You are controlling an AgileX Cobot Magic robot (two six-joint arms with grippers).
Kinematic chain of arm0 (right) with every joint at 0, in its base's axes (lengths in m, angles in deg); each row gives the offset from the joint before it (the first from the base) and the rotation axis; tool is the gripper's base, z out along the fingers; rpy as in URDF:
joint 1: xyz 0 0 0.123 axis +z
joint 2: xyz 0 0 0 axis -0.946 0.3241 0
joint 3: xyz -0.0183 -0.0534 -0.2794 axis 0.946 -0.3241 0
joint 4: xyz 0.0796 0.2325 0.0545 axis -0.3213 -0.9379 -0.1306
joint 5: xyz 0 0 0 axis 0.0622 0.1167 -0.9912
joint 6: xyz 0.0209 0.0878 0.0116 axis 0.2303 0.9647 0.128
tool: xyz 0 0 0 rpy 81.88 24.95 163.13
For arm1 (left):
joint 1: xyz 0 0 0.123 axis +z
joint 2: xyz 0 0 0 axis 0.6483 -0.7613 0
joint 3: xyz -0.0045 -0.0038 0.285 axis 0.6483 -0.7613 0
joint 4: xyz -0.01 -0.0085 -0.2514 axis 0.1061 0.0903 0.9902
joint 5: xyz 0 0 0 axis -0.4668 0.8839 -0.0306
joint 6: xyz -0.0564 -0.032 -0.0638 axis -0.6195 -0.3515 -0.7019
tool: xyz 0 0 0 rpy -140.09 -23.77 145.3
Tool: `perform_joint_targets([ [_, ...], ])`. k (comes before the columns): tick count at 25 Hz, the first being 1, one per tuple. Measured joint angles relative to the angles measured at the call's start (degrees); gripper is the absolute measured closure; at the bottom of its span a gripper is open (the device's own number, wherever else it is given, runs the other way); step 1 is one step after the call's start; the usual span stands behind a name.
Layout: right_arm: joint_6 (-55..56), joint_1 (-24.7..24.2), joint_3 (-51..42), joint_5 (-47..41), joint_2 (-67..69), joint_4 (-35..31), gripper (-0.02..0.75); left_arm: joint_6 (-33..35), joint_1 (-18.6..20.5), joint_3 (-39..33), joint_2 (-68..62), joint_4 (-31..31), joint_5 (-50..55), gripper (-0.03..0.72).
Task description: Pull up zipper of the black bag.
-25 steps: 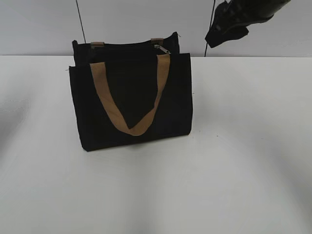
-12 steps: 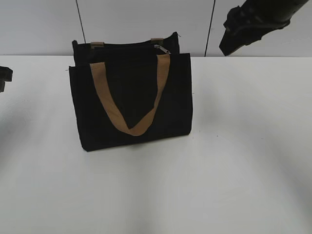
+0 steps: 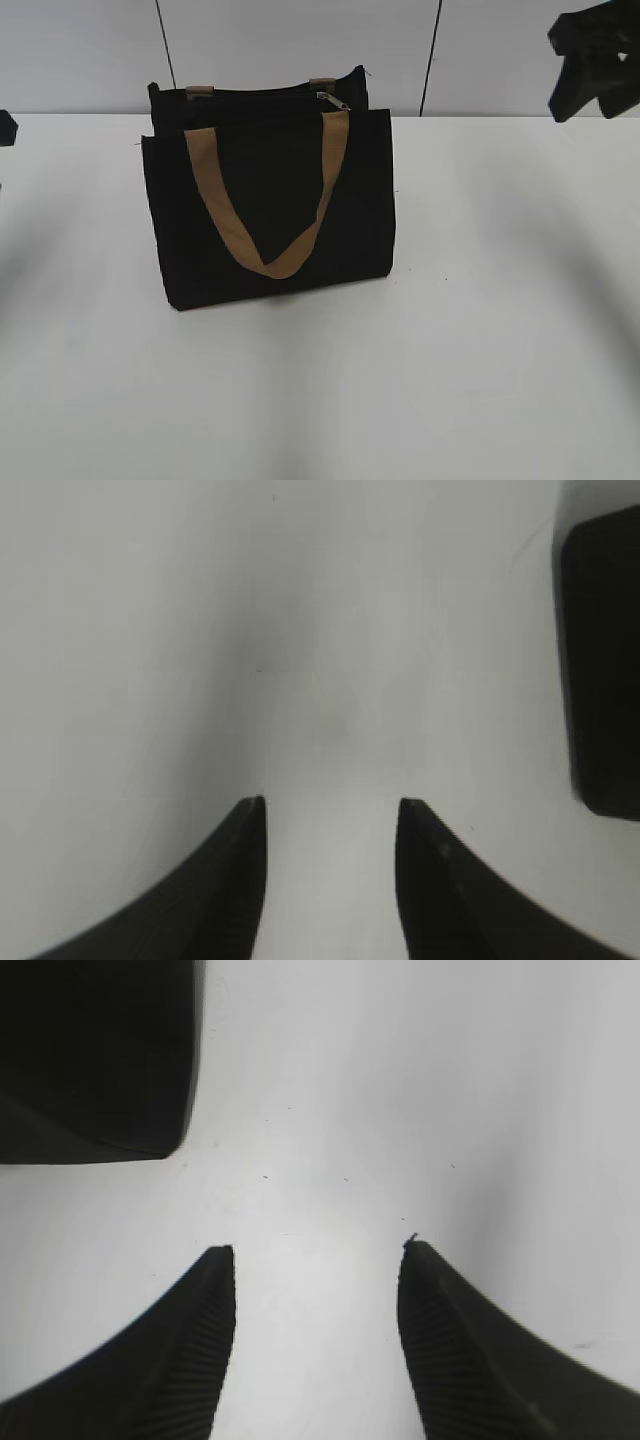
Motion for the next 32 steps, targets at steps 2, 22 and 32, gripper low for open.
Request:
perform_joint_targets([
  [2, 0.1, -2.8, 0.0, -1.5, 0.0, 0.1, 0.341, 1.1, -0.1, 2.5, 0.0, 1.0, 3.5, 0.368],
  [22, -6.2, -14.5, -20.1, -6.0, -21.5, 0.2, 0.342, 7.4, -0.1, 6.7, 11.8, 1.6, 19.5, 0.370],
  [32, -8.0, -14.4, -39.5, -6.3, -58.2, -0.4, 0.342, 7.4, -0.1, -10.3, 42.2, 1.5, 20.1, 0.370],
])
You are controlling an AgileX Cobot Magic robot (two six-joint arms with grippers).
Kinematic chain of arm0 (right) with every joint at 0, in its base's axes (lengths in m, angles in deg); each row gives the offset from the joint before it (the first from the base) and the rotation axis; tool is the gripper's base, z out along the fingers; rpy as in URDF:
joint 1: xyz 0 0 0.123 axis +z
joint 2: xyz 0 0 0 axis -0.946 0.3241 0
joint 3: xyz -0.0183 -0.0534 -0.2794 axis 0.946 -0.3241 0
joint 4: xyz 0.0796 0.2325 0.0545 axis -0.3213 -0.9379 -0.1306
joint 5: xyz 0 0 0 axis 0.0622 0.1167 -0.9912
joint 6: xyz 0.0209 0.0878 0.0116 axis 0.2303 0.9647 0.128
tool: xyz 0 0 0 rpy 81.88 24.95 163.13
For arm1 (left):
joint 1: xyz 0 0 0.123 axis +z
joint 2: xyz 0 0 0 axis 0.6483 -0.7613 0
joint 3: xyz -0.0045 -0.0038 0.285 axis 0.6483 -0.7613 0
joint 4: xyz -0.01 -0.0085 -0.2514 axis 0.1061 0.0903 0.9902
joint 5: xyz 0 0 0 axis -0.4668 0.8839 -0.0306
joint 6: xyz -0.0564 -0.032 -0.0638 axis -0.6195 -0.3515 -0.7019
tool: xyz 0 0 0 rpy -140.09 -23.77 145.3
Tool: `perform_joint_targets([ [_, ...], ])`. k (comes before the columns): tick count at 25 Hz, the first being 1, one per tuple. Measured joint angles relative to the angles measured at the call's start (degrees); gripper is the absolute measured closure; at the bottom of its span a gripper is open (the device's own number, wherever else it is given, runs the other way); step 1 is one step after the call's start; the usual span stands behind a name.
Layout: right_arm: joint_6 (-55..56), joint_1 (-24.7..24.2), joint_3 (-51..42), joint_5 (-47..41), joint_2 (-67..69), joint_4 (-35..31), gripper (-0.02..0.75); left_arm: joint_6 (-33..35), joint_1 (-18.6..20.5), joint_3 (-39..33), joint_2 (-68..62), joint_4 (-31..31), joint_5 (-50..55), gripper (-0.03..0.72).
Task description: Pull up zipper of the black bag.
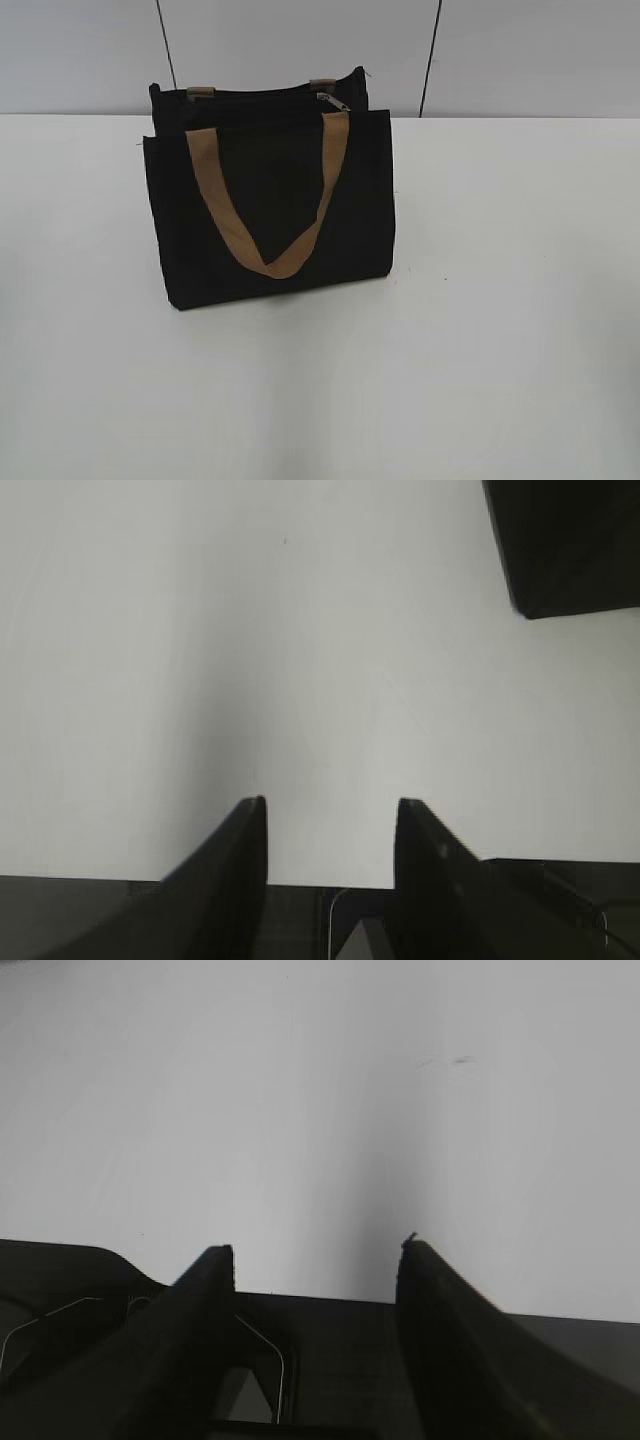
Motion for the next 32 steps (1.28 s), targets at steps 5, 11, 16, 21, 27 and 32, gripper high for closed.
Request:
perform_joint_targets([
  [5, -0.1, 0.0, -9.2, 0.0, -17.6, -0.1, 0.342, 0.0, 0.0, -7.2, 12.8, -0.8, -3.4, 0.370],
  [11, -0.1, 0.0, -14.9, -0.1, -35.8, -0.3, 0.342, 1.5, 0.0, -15.5, 27.7, -3.5, -6.8, 0.370],
  [16, -2.5, 0.0, -15.2, 1.4, -36.7, -0.3, 0.342, 3.6, 0.0, -18.8, 39.2, -2.8, -7.8, 0.371],
  [21, -2.8, 0.0, -17.1, 6.7, -36.7, -0.3, 0.342, 4.2, 0.0, -19.9, 43.1, -0.9, -8.3, 0.371],
  [27, -0.5, 0.0, -17.8, 6.9, -36.7, -0.3, 0.342, 6.0, 0.0, -20.3, 43.1, 0.8, -8.5, 0.373],
  [32, 5.0, 0.0, -17.9, 6.9, -36.7, 1.8, 0.342, 6.0, 0.0, -20.3, 43.1, 0.8, -8.5, 0.372],
])
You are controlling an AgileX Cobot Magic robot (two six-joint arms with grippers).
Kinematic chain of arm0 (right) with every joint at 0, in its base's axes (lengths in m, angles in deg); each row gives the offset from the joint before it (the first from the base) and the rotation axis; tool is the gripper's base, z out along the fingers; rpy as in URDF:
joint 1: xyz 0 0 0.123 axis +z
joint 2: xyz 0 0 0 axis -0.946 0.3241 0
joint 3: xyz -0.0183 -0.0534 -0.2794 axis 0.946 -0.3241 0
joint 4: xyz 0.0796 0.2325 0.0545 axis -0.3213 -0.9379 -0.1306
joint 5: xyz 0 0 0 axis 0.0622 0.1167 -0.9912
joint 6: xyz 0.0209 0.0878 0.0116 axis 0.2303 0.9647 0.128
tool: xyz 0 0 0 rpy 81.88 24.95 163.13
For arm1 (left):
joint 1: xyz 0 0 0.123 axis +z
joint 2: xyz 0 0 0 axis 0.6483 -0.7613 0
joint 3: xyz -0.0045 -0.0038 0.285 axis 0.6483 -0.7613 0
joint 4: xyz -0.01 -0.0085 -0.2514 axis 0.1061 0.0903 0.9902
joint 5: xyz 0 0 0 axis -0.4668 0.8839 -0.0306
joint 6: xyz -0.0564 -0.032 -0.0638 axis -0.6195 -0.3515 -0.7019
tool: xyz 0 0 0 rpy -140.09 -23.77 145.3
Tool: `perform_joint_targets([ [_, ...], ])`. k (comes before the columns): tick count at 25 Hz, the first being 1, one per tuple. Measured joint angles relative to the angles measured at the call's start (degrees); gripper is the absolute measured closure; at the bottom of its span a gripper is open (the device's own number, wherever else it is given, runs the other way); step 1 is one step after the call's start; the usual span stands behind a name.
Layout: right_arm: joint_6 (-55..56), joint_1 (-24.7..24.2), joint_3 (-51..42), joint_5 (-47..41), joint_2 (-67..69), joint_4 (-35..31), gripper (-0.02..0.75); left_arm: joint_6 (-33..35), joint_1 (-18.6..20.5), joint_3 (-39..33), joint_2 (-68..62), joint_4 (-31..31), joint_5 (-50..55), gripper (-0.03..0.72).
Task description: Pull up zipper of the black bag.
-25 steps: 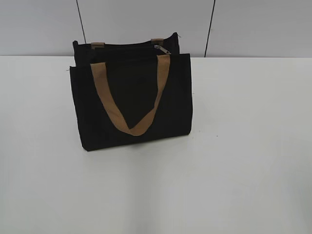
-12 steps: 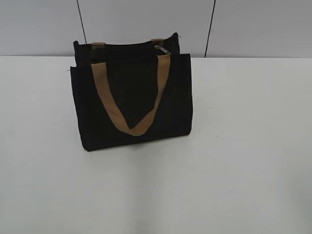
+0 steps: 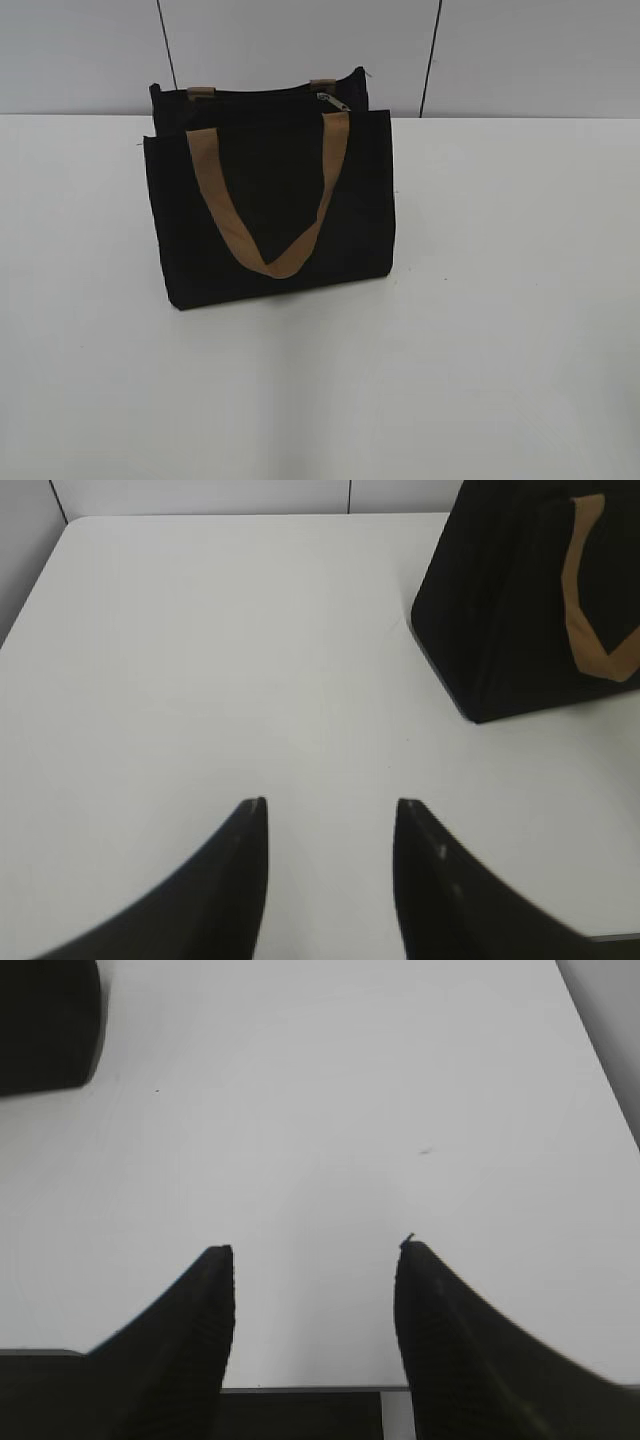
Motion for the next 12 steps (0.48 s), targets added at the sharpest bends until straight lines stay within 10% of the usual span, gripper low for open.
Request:
perform_joint_targets([
  [12, 4.6, 0.0, 0.0, 0.0, 0.0, 2.8, 0.342, 0.0, 0.0, 0.0, 0.0, 0.7, -0.1, 0.391],
])
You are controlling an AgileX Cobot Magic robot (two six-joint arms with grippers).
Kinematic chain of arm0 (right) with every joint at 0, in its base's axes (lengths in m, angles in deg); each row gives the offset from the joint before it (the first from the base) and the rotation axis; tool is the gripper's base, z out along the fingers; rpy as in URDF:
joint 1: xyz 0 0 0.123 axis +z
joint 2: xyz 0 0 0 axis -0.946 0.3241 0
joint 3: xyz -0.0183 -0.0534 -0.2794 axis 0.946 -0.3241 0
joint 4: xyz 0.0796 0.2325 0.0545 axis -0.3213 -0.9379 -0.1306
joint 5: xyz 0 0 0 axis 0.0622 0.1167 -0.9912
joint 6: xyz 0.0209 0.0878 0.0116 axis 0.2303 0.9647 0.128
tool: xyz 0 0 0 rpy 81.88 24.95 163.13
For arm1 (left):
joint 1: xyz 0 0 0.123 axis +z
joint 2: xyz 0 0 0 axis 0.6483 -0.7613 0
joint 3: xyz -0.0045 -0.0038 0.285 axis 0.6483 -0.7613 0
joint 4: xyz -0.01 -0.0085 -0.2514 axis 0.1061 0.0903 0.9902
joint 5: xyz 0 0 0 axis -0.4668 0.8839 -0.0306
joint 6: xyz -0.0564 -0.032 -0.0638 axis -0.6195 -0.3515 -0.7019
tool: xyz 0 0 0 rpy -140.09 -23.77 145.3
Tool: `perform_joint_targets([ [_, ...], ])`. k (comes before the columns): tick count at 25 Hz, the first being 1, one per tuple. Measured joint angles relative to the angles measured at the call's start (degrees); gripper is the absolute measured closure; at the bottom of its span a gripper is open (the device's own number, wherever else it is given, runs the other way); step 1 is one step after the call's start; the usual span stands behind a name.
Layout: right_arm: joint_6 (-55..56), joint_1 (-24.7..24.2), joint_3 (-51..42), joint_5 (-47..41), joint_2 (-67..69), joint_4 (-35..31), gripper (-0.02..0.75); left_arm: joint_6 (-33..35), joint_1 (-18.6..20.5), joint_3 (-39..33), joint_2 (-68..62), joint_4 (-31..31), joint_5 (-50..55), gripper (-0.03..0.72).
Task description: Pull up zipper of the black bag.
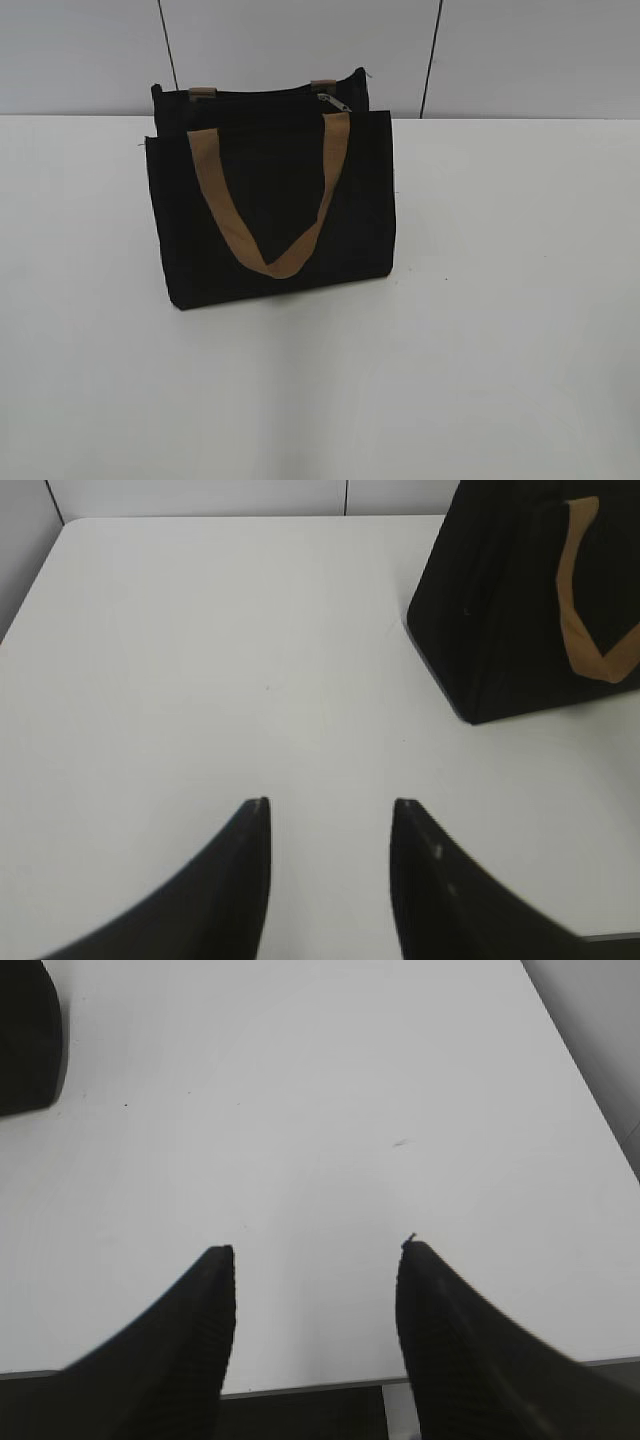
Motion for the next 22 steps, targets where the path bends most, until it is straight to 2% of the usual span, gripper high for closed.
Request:
perform_joint_targets([
  [4, -0.3, 3.0, 0.0, 0.0, 0.0, 0.2, 0.342, 0.0, 0.8, 0.0, 0.0, 0.2, -0.1, 0.410],
  [11, -4.7, 12.1, 0.0, 0.0, 0.0, 0.3, 0.342, 0.0, 6.6, 0.0, 0.0, 0.2, -0.1, 0.449],
  [22, -4.9, 12.5, 0.0, 0.0, 0.0, 0.3, 0.342, 0.0, 7.2, 0.0, 0.0, 0.6, -0.1, 0.449],
])
